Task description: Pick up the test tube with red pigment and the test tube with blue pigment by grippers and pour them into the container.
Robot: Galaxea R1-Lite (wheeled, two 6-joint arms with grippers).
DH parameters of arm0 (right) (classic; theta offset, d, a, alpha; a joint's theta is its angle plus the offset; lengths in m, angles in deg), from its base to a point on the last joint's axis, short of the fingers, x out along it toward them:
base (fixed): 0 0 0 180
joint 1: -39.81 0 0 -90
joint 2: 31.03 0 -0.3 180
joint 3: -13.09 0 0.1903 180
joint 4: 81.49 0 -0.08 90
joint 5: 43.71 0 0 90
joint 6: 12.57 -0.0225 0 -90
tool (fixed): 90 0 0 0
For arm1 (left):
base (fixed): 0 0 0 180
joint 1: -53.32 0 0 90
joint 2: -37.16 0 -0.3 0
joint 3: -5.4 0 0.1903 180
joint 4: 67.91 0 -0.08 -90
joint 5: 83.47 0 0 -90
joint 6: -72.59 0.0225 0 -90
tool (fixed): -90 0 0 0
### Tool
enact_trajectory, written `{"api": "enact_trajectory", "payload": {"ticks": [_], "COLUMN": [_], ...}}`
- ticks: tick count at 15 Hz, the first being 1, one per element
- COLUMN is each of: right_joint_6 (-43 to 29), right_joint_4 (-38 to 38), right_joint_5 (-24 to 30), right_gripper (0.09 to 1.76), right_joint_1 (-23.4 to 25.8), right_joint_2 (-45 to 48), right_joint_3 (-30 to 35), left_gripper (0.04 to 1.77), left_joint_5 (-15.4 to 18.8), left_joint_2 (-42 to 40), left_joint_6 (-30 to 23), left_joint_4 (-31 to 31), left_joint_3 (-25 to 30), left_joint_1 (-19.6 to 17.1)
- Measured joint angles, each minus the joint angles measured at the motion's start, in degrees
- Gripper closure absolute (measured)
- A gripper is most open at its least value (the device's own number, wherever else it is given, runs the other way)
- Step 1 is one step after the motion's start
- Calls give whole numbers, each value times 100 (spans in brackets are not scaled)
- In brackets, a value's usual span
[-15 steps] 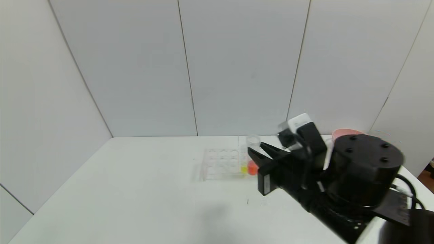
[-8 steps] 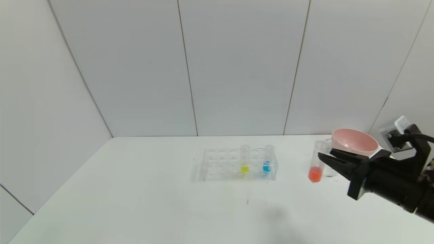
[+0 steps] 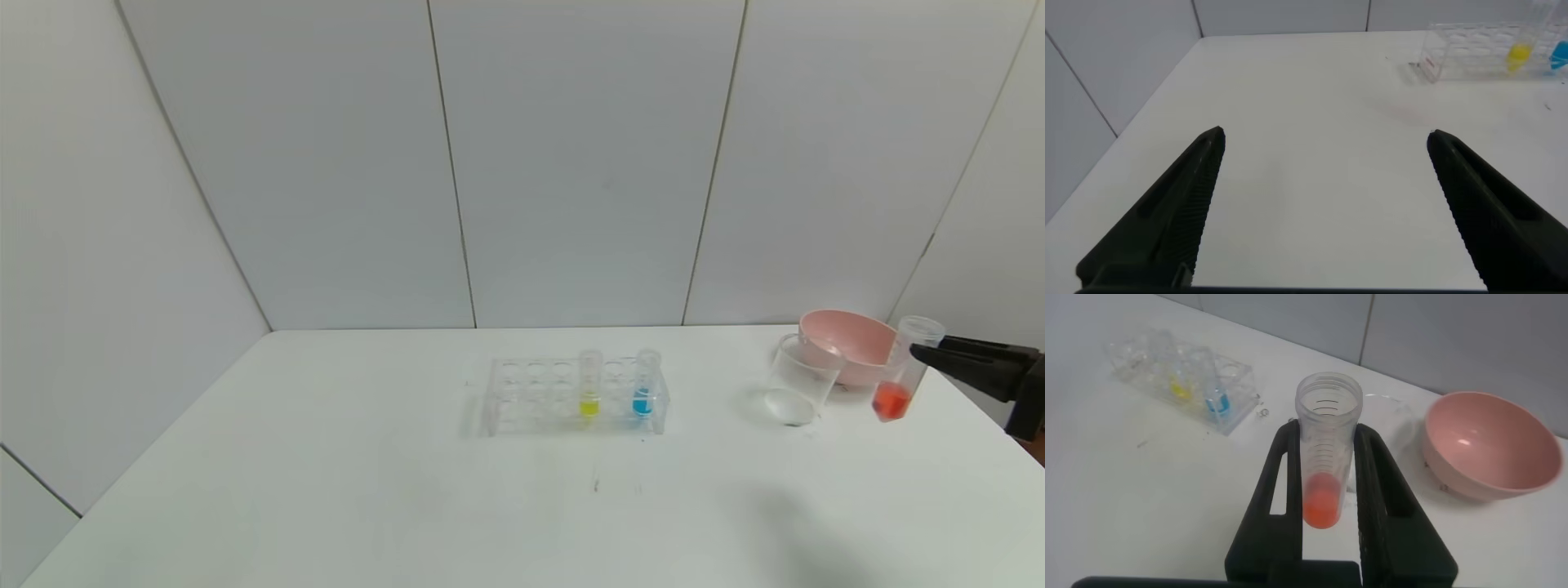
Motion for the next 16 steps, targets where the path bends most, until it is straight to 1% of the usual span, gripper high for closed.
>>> {"api": "enact_trajectory", "payload": {"ticks": [2, 3, 5, 7, 9, 11, 13, 16], "right_joint_6": [642, 897, 1100, 1145, 1224, 1547, 1820, 2215], "right_joint_4": [-373, -625, -1118, -1632, -2144, -2670, -3352, -4754], "right_joint_5": [163, 183, 189, 88, -241, -408, -690, -1286], "right_gripper": [140, 140, 140, 140, 140, 140, 140, 140], "right_joint_1": [386, 496, 560, 475, 290, 138, -2, -256], "right_joint_2": [-383, -579, -885, -1136, -1392, -1659, -1891, -2128], "right_joint_3": [-432, -678, -1146, -1637, -2216, -2778, -3329, -4220], "left_gripper": [5, 5, 5, 5, 5, 5, 5, 5], "left_joint_5": [0, 0, 0, 0, 0, 0, 0, 0], "left_joint_2": [0, 0, 0, 0, 0, 0, 0, -2], "left_joint_6": [0, 2, 2, 2, 0, 0, 0, 0], "left_joint_4": [2, 5, 0, 0, 2, 2, 2, 0], "left_joint_3": [0, 0, 0, 0, 0, 0, 0, 0], "left_joint_1": [0, 0, 0, 0, 0, 0, 0, 0]}}
